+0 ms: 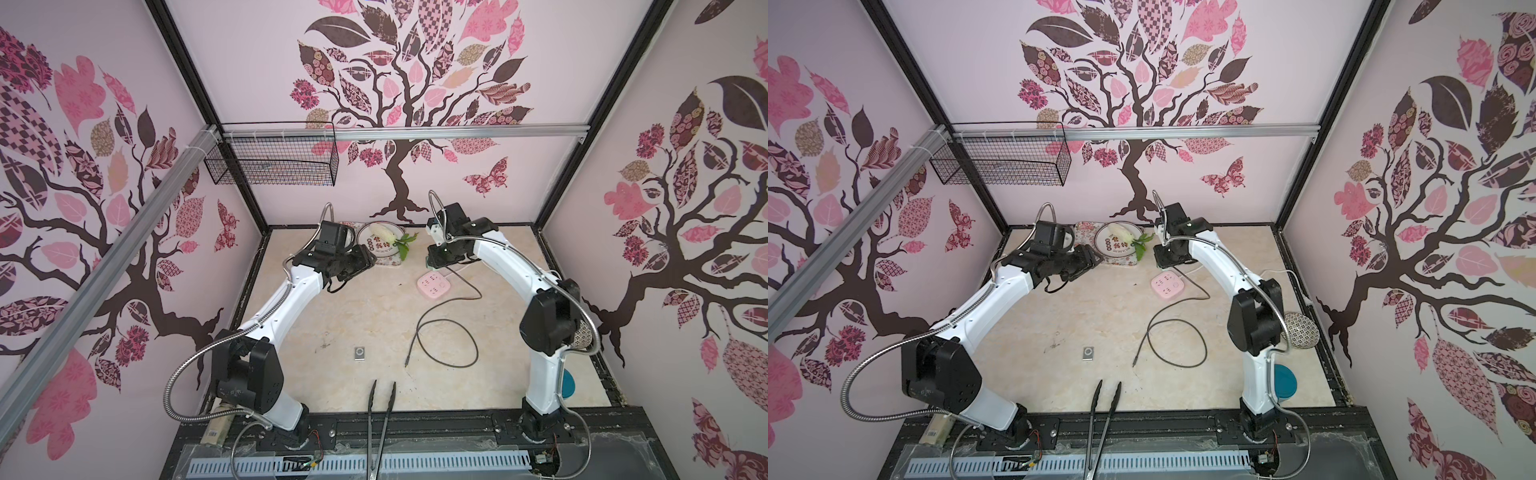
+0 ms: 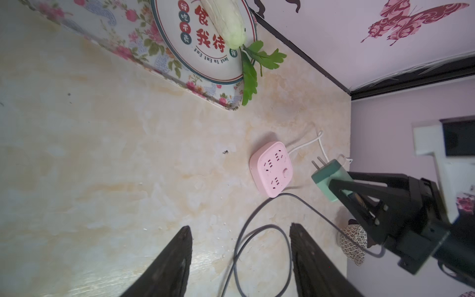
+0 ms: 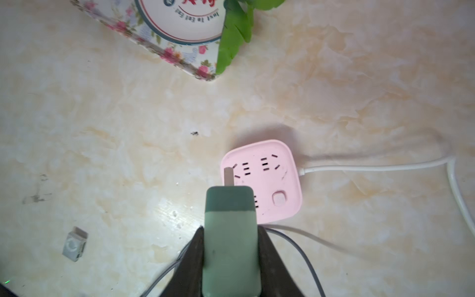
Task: Charge mp3
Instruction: Adjust the plug.
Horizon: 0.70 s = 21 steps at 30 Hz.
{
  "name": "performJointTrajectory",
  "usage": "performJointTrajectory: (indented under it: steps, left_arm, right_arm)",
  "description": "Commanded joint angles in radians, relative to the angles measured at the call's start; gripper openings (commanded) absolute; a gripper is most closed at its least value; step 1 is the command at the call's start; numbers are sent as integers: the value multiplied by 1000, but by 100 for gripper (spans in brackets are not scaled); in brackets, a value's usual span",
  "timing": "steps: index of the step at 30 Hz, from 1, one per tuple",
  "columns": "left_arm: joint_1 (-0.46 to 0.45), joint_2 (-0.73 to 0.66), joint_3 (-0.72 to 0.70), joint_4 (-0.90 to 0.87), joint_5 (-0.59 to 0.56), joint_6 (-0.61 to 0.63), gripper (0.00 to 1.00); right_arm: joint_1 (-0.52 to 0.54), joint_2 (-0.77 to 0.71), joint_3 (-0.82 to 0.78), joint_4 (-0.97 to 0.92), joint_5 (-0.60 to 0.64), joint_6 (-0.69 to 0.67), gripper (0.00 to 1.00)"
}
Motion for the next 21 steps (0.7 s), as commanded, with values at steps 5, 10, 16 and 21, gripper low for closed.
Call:
performJointTrajectory:
  steps: [5, 10, 16, 21]
  left_arm:
    - [61, 48, 29, -74, -26, 217, 62]
    - [69, 98, 44, -96, -41, 241, 62]
    - [68, 123, 59, -111, -60, 251, 61]
    - [62, 145, 59, -74, 57, 246, 58]
  right_arm:
    - [14, 184, 276, -288, 31, -193, 0]
    - [27, 241, 270, -350, 89, -280, 0]
    - [29, 283, 327, -390, 115, -322, 0]
    - [27, 296, 339, -386, 193, -337, 0]
